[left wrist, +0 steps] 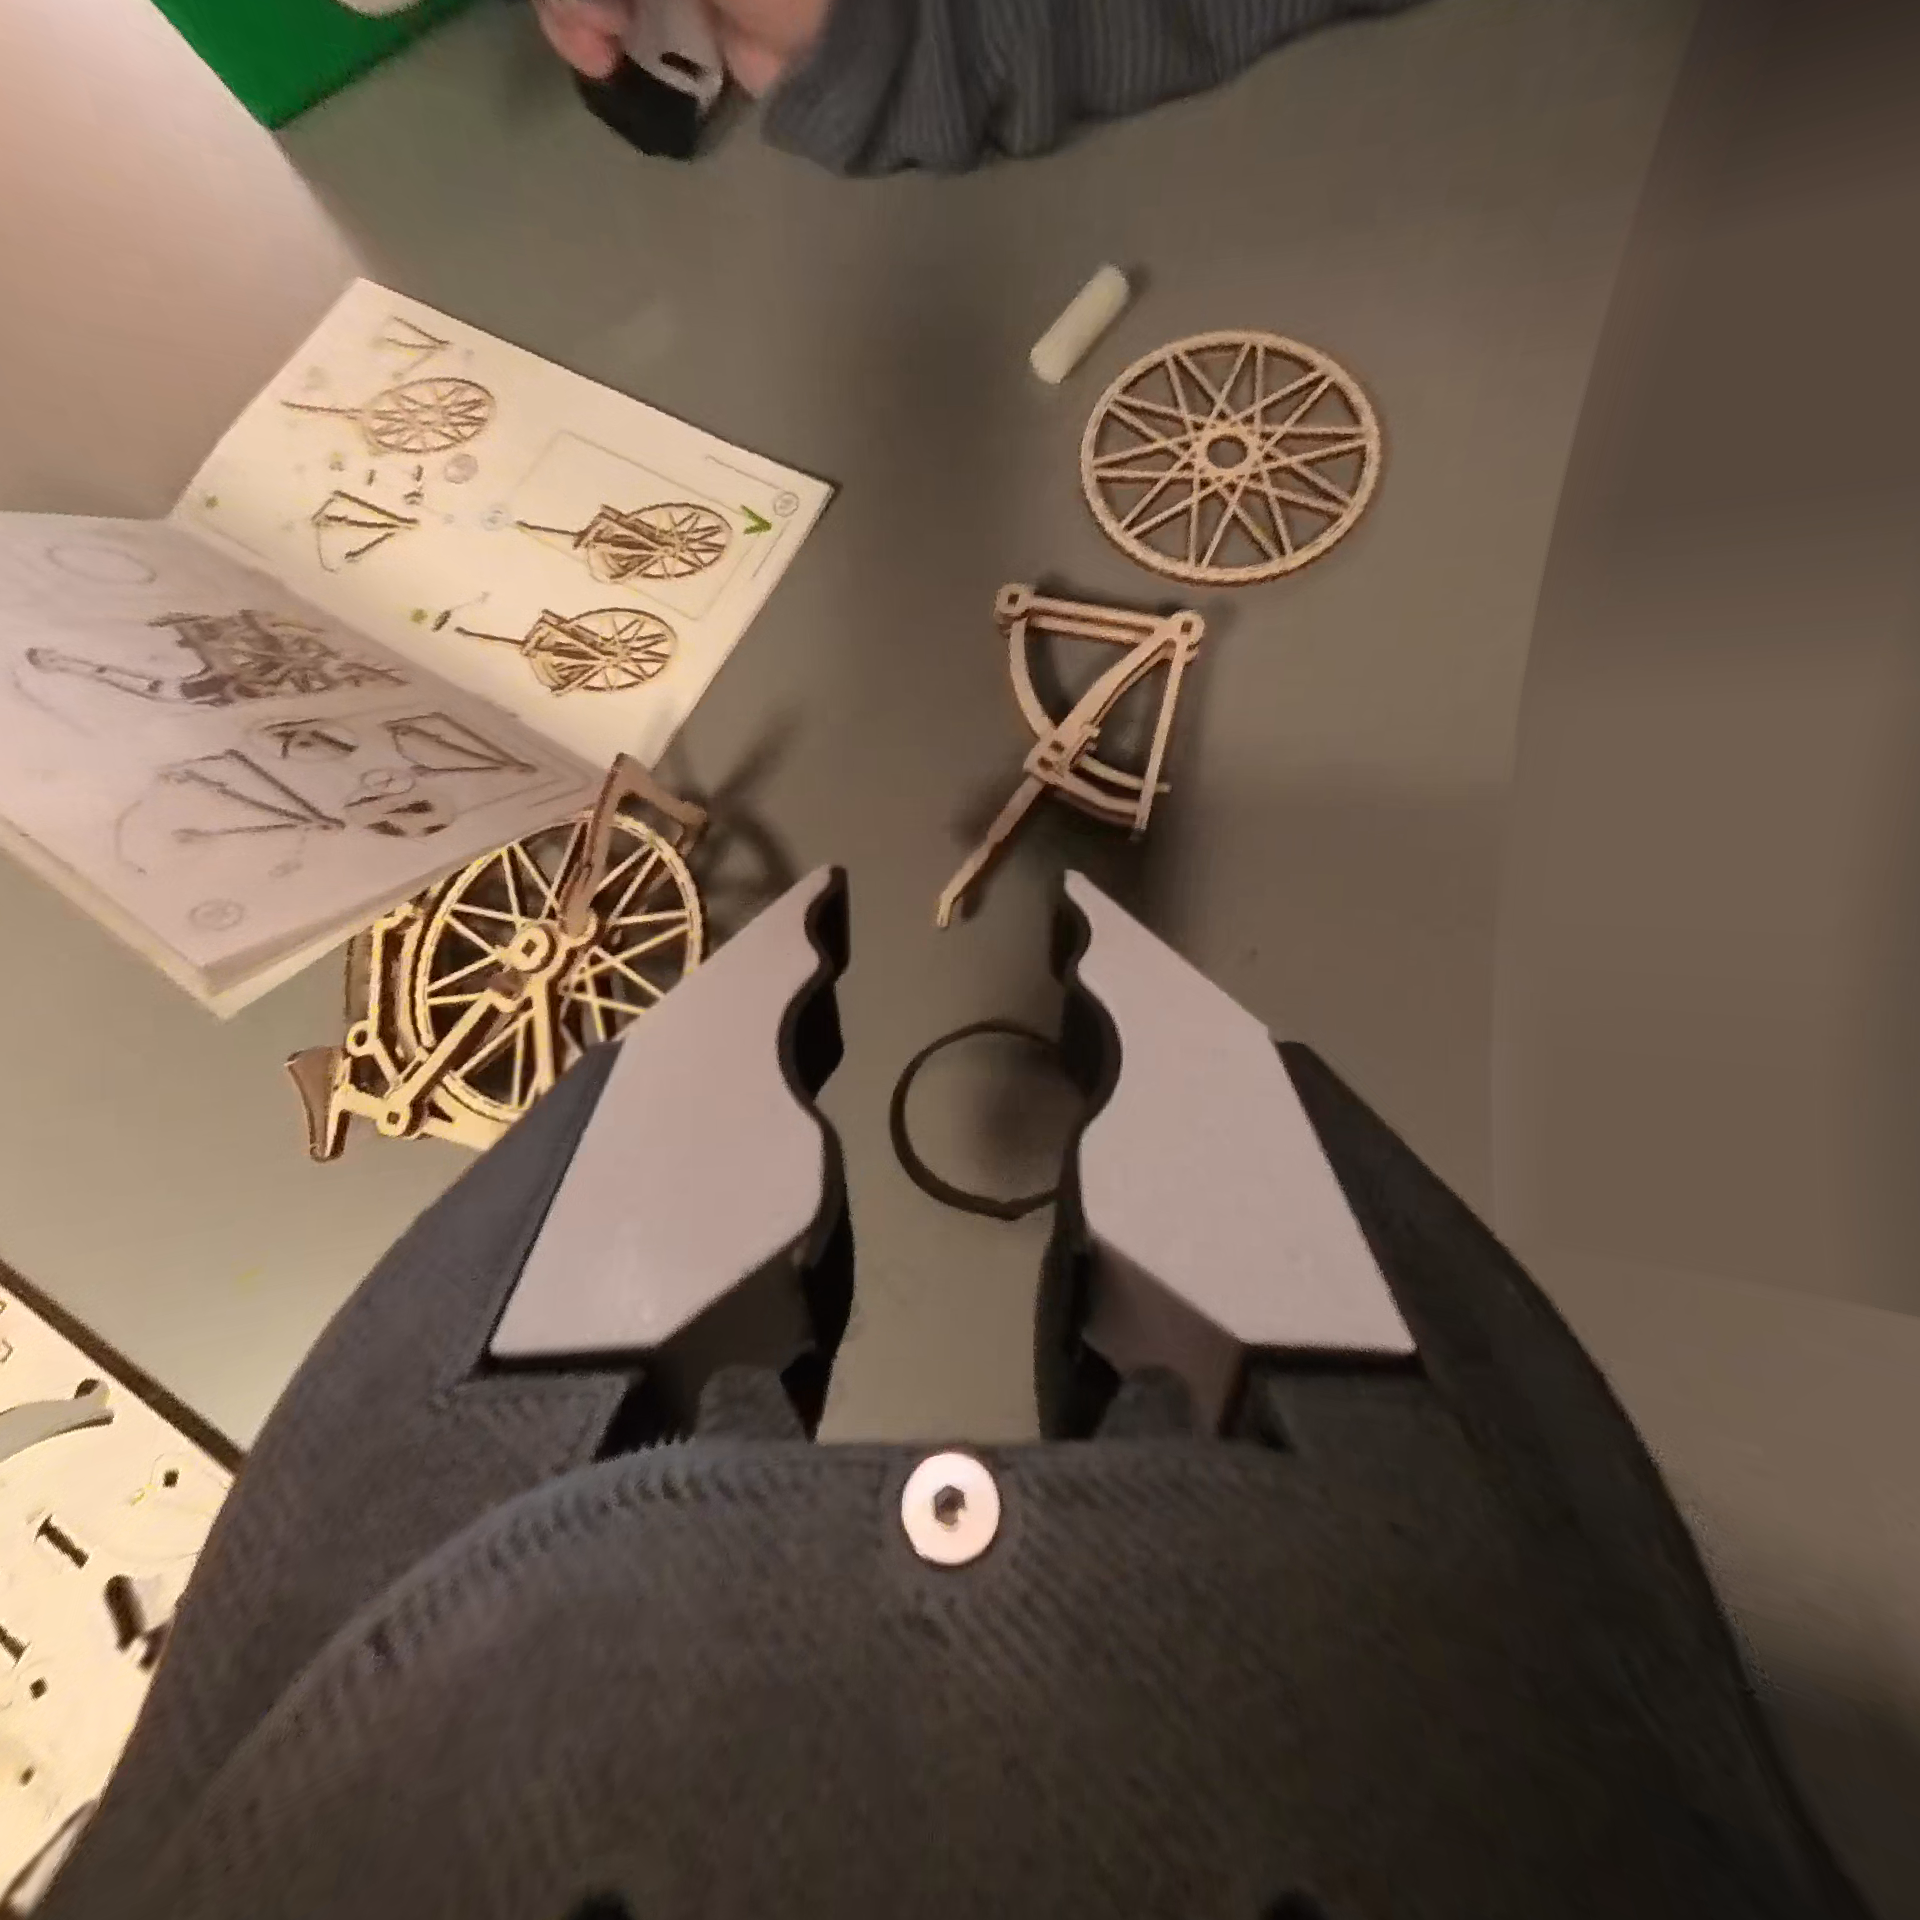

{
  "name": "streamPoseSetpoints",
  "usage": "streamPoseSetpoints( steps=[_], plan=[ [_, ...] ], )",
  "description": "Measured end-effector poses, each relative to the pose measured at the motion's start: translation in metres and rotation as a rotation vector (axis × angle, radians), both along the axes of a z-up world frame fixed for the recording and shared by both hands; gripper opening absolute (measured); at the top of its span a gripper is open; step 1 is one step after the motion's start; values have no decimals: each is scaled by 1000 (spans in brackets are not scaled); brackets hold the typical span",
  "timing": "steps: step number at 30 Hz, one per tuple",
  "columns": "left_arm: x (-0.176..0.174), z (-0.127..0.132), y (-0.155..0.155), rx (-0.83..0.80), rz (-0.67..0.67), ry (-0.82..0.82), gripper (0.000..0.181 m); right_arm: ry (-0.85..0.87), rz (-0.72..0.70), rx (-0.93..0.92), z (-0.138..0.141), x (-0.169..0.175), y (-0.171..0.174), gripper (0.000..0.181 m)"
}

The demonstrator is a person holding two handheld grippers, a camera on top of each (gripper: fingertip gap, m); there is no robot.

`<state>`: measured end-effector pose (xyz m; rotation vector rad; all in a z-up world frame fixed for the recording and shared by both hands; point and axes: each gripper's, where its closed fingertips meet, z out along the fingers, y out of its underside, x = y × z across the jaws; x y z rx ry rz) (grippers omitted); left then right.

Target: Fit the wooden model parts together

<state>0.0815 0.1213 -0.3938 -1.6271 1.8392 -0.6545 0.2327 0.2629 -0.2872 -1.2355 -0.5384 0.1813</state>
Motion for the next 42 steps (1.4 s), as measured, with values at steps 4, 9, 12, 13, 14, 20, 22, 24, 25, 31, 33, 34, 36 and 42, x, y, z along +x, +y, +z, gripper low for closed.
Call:
streamPoseSetpoints(
  steps=[4,9,12,13,14,20,22,24,25,31,33,34,36,42],
  plan=[
    [1,-13,1,52,-21,36,29,-2,0,0,0,0,0,5],
    [14,-15,25,182,95,-10,21,-6,0,0,0,-1,0,5],
    [24,-14,41,253,194,-45,20,-10,-1,1,0,-1,0,5],
    [25,-12,50,301,245,-54,19,-9,-1,2,0,-1,0,5],
    [24,-3,63,389,318,-87,10,-8,-1,2,0,-1,0,5],
    [4,70,71,799,450,-430,1,-4,-1,3,0,0,0,5],
    [3,76,65,773,427,-503,2,-5,-1,3,0,0,0,5],
    [2,79,63,762,406,-545,2,-4,0,3,0,0,0,5],
    [-1,78,67,759,430,-537,2,-2,0,3,0,0,0,5],
    [-3,74,71,703,445,-542,3,4,3,4,1,1,-1,5],
    [-3,72,72,681,444,-537,3,3,3,4,1,0,-1,5],
    [-3,71,72,675,446,-536,3,4,3,5,1,1,-1,5],
    [-3,70,72,658,443,-540,2,4,3,5,1,1,-1,5],
    [-3,72,72,629,444,-564,2,8,3,6,1,1,-1,5]
  ],
)
